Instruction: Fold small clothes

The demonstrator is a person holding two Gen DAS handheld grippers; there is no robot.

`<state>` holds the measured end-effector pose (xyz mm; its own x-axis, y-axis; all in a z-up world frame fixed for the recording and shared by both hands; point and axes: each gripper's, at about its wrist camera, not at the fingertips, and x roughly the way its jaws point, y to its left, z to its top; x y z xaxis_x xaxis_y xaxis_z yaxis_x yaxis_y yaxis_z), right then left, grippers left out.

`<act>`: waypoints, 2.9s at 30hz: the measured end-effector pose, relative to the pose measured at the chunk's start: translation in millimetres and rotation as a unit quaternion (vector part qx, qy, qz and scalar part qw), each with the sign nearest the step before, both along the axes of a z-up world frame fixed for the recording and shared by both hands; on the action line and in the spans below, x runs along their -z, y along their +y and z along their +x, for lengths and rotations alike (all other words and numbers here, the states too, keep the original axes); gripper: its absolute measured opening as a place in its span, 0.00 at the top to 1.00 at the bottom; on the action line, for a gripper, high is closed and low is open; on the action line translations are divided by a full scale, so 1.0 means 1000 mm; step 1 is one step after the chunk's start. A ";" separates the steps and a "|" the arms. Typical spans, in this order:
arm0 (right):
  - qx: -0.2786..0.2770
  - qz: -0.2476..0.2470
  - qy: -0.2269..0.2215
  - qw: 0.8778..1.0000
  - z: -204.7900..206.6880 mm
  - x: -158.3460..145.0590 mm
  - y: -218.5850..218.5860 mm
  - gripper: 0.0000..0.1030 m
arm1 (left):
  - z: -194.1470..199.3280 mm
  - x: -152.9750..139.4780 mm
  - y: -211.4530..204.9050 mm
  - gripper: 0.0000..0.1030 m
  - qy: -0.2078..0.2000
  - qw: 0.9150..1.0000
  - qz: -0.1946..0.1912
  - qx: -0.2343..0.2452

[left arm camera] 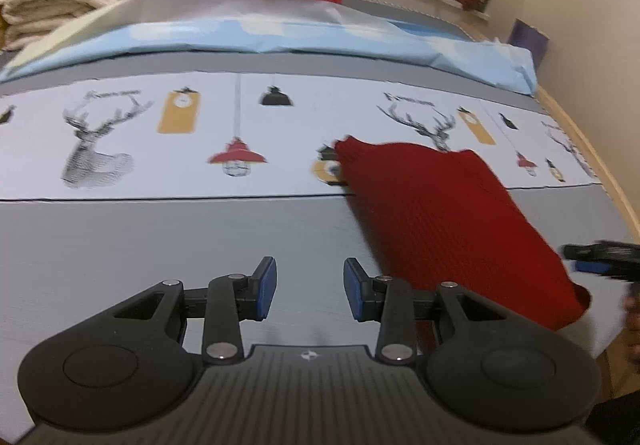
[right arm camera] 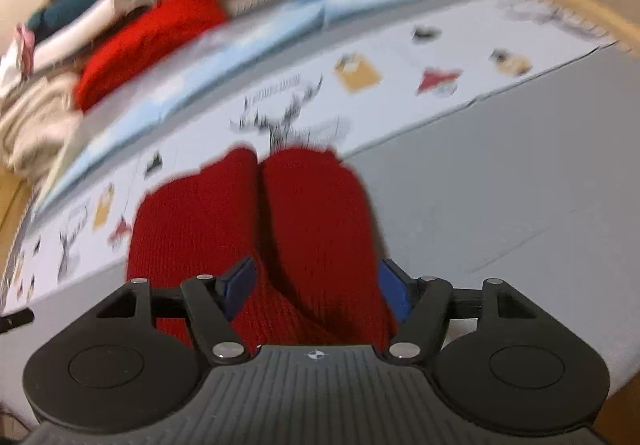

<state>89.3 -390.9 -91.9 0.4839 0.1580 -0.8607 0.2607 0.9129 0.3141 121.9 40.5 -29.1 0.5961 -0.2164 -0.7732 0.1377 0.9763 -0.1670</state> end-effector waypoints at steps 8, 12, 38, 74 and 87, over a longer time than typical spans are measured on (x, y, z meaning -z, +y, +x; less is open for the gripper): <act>0.019 0.038 0.082 0.996 0.024 0.057 -0.007 0.31 | 0.038 0.034 -0.053 0.32 0.061 0.991 -0.102 0.056; 0.020 0.053 0.087 0.995 0.020 0.060 -0.004 0.28 | 0.074 0.073 -0.073 0.30 0.129 0.979 -0.156 0.028; -0.071 0.116 -0.016 0.991 0.038 0.024 0.087 0.81 | 0.085 0.027 -0.001 0.47 0.031 0.992 -0.126 -0.004; -0.058 0.170 -0.081 0.980 0.049 -0.003 0.195 0.81 | 0.021 0.015 0.069 0.46 0.032 0.995 -0.048 0.077; -0.089 0.050 0.016 0.995 0.045 0.021 0.197 0.74 | 0.025 0.047 0.036 0.41 0.105 0.989 0.019 0.100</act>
<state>134.1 -193.5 -112.9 0.4124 0.3247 -0.8512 0.1088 0.9101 0.3999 147.1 76.8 -76.5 0.3692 -0.2824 -0.8854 0.2954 0.9389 -0.1763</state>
